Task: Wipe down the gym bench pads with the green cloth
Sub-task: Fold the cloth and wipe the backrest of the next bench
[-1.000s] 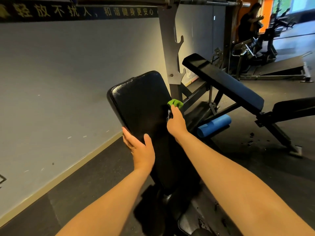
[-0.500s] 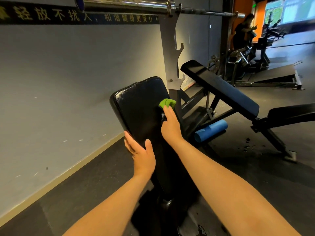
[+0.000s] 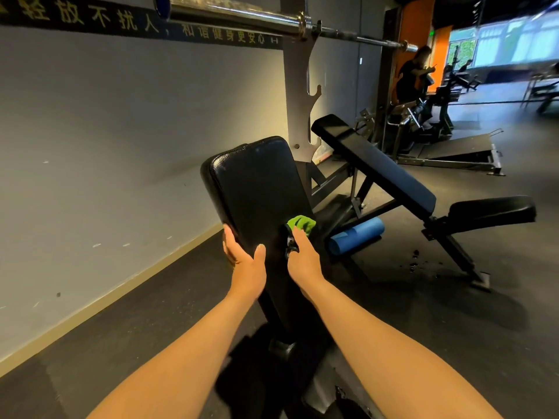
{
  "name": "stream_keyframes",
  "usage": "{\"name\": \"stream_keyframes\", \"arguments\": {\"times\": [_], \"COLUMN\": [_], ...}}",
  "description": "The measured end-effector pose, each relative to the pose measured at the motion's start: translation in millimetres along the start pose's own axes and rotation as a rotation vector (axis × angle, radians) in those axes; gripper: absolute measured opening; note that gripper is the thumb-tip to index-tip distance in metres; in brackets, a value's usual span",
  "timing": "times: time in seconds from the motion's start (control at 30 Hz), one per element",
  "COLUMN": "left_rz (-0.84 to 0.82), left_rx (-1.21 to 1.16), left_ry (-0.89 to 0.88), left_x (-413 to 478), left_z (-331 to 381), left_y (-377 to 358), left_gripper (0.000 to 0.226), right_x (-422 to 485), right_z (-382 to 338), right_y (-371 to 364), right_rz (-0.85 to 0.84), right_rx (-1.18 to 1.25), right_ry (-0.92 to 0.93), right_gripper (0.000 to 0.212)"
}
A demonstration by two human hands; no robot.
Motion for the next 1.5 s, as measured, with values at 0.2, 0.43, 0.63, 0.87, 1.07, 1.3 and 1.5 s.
{"name": "stream_keyframes", "arguments": {"times": [0.2, 0.43, 0.63, 0.87, 1.07, 1.3, 1.5], "left_rz": [-0.142, -0.306, -0.208, 0.063, 0.089, -0.068, -0.157], "left_rx": [-0.044, -0.208, -0.455, -0.399, -0.409, -0.278, -0.227], "left_ry": [-0.028, -0.004, 0.23, 0.224, -0.013, -0.021, 0.101], "left_x": [-18, -66, -85, -65, -30, -35, -63], "left_z": [-7, -36, -84, -83, -24, -32, -76], "left_y": [14, 7, 18, 54, 65, 15, -10], "left_gripper": [0.071, 0.049, 0.03, 0.029, 0.043, 0.043, 0.039], "right_x": [-55, -98, -124, -103, -74, -69, -70], "right_z": [-5, 2, 18, 2, 21, 31, 38], "right_y": [-26, -49, -69, -40, -44, -38, -37], "right_rz": [-0.055, -0.136, -0.352, -0.052, -0.047, -0.006, -0.046], "right_rx": [-0.041, -0.286, -0.256, -0.115, -0.254, -0.278, -0.294], "right_ry": [0.215, 0.38, 0.23, 0.27, 0.1, 0.195, 0.226], "right_gripper": [0.062, 0.061, 0.06, 0.056, 0.071, 0.068, 0.066]}}
Point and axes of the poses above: each hand's wrist, its own x-axis towards the middle knuckle, its own y-axis out of the back of the hand, z = x × y, the point moved 8 cm from there along x, towards the middle knuckle, and after that the axes turned 10 degrees about x, right-handed, at the moved point
